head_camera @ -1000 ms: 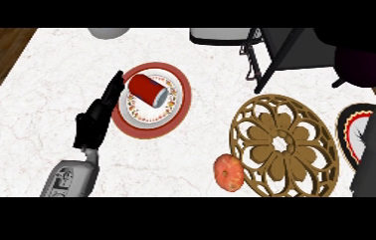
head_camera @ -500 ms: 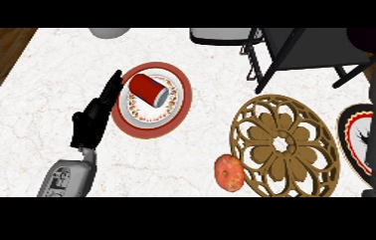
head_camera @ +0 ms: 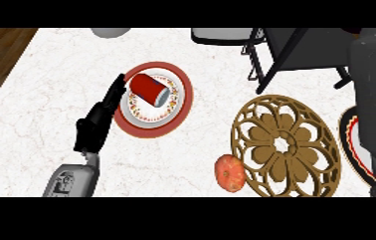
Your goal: Pick the eggplant from the placemat and place it in the tiered shelf
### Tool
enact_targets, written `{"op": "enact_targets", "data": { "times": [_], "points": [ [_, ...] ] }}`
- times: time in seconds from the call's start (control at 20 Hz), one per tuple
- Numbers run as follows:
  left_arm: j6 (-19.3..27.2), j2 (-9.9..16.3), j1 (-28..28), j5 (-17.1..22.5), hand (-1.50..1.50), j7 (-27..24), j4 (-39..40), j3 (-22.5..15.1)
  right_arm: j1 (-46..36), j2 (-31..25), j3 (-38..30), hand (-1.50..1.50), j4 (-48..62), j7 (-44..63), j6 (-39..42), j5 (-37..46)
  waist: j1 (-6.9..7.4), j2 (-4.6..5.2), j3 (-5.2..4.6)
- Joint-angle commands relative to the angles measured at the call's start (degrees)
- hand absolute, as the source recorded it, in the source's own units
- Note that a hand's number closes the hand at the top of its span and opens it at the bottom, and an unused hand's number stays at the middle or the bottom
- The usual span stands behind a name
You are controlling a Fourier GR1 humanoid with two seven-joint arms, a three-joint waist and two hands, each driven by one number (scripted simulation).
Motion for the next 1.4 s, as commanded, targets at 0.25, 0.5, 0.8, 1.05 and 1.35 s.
{"op": "enact_targets", "data": {
  "times": [0.25, 0.5, 0.8, 1.05, 1.35],
  "points": [
    [0.27, 0.42, -2.41, -0.31, 0.0, -1.01, 2.93, 1.57, -1.55, 3.06, -9.61, 1.5, 10.05, -10.73, -15.08, -11.84, 0.0, 0.29, 0.06],
    [-1.01, 0.14, -1.04, 0.3, 0.0, 1.54, -0.15, 0.81, -2.01, 1.3, -11.04, 1.5, 15.58, -16.95, -16.01, -16.39, -0.24, -0.08, 0.02],
    [-0.94, -0.11, -2.72, 0.65, 0.0, -3.2, 6.12, 2.73, -7.84, -0.76, -12.57, 1.5, 27.49, -22.89, -19.44, -18.73, -0.06, 0.11, 0.0],
    [0.15, -0.54, 1.11, -1.36, 0.0, 0.38, -1.6, -0.19, -5.64, -5.38, -11.0, -1.5, 31.14, -9.14, -22.78, -6.27, 0.0, -0.15, -0.03],
    [1.95, -2.39, -1.04, -2.54, 0.0, -1.63, 2.87, -0.08, -3.09, -6.44, -13.68, -1.5, 30.18, -11.43, -23.01, -11.8, -0.6, -0.12, 0.01]
  ]
}}
